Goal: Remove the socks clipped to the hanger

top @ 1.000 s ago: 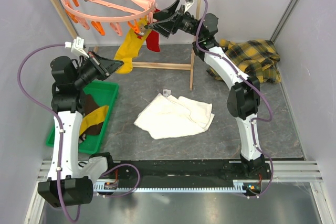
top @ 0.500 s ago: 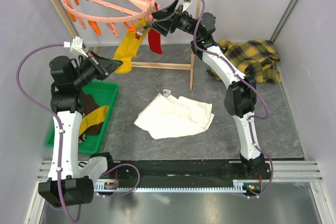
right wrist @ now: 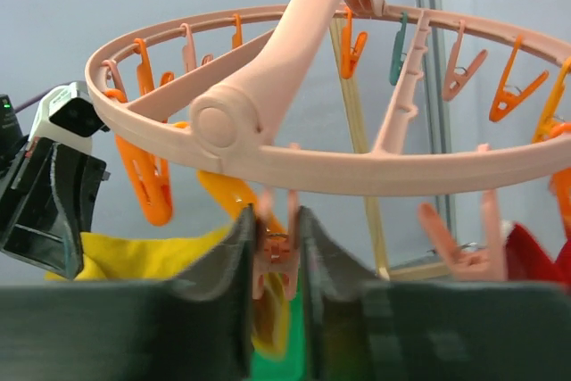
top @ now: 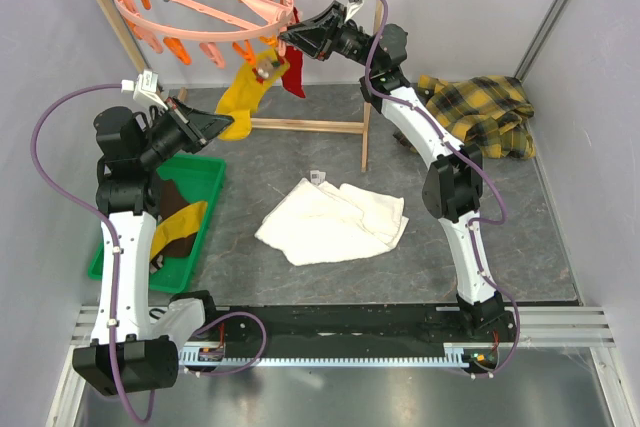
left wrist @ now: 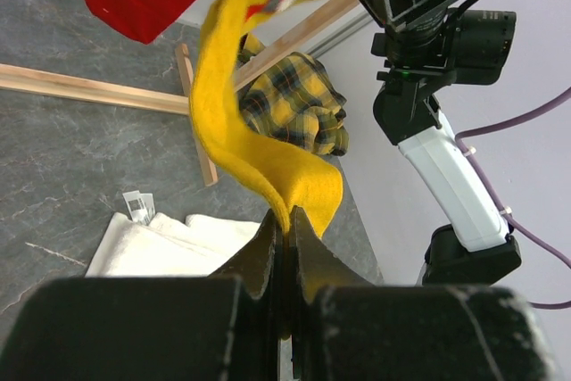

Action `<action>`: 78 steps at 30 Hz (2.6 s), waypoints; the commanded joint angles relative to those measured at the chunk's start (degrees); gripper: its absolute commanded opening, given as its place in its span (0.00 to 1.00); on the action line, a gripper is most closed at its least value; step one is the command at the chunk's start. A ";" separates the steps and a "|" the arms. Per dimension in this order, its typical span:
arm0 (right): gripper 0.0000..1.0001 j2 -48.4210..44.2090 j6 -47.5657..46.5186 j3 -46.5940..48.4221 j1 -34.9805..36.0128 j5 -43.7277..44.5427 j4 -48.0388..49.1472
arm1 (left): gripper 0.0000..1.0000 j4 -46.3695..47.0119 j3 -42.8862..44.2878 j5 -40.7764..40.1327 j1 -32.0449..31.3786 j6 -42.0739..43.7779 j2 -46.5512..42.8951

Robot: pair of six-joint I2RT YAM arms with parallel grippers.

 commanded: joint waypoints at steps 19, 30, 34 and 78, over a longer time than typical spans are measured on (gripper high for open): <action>0.29 -6.59 1.82 -5.48 0.57 1.63 2.14 | 0.02 -9.08 -9.35 -56.20 0.64 10.69 -10.45; 0.28 -10.72 -0.81 -9.08 1.89 2.33 -2.87 | 0.53 -16.58 -17.02 -76.73 0.82 -4.75 -3.52; 0.27 -10.81 -0.20 -8.56 2.67 3.74 -4.02 | 0.99 -19.27 -16.32 -78.43 0.82 -6.54 -2.36; 0.22 -22.33 -11.28 -10.58 18.06 32.92 -24.67 | 0.87 70.82 -30.65 -41.50 -30.38 39.86 11.07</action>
